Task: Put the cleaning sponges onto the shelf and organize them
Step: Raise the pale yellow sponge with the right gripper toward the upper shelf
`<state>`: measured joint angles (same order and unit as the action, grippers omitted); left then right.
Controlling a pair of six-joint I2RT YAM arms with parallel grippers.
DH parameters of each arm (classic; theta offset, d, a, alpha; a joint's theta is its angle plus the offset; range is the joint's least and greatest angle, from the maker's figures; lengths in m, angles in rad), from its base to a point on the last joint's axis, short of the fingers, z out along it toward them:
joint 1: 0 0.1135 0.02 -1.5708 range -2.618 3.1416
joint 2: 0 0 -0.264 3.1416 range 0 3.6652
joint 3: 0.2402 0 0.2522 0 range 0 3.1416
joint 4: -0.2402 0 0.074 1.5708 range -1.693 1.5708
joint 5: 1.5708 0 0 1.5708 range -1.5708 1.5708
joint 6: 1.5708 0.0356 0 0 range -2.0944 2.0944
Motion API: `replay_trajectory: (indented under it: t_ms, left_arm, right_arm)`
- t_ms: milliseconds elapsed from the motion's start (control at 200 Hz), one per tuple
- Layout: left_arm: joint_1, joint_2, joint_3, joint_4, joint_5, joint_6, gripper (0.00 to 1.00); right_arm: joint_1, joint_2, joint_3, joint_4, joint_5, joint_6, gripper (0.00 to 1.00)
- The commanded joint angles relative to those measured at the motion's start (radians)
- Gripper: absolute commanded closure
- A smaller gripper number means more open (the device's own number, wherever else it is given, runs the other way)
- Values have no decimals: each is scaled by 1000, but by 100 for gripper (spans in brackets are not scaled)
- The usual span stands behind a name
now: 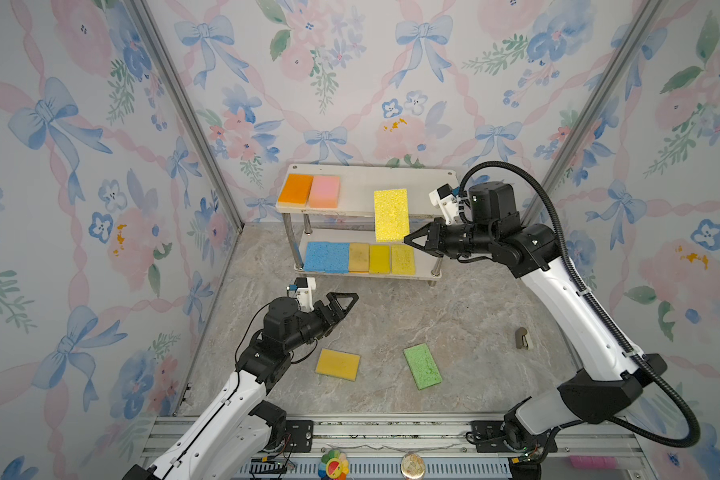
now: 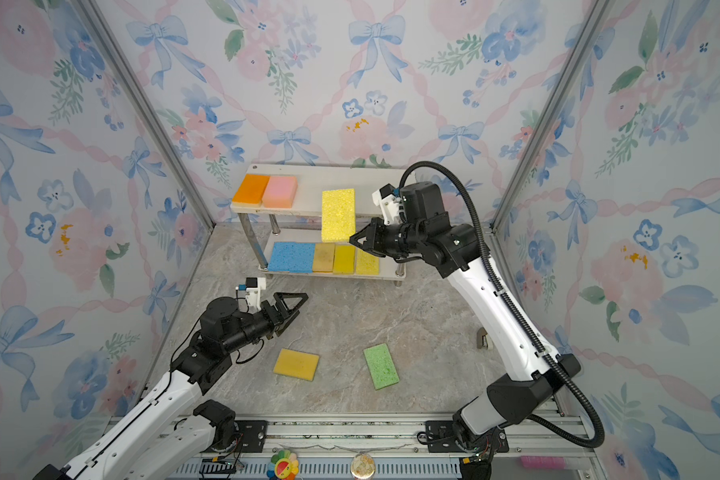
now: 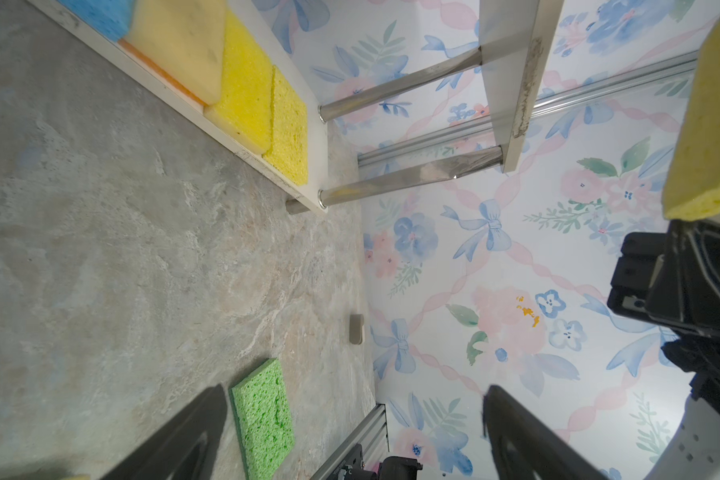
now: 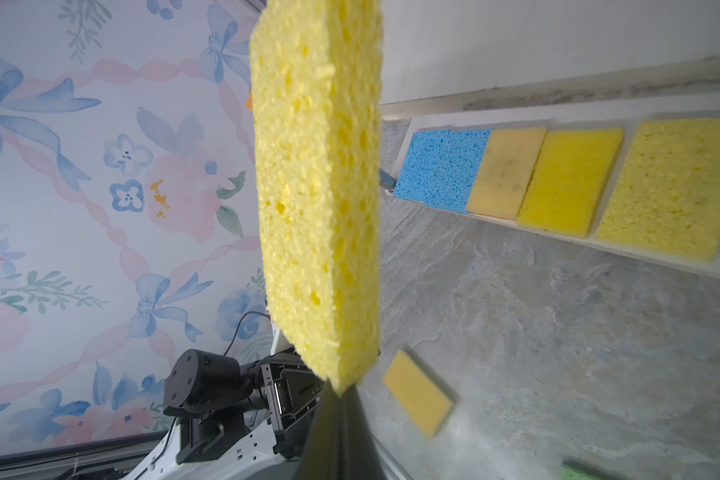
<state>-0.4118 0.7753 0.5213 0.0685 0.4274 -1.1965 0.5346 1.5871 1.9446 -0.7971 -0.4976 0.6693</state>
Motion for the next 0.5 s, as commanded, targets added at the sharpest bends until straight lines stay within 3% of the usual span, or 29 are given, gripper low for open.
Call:
replay_trajectory:
  t_ms: [0,300,495]
  left_arm:
    - [-3,1,16,-10,31,28,2]
    - [-1,-14,2,-38,51,41,2]
    - [9,-13,4,-51,69,49,2]
  right_arm:
    - [-10,118,120,7,-47,1,100]
    - [-10,407,456,-5,-91,58,100]
    - [-9,504,539,75,-99,146,100]
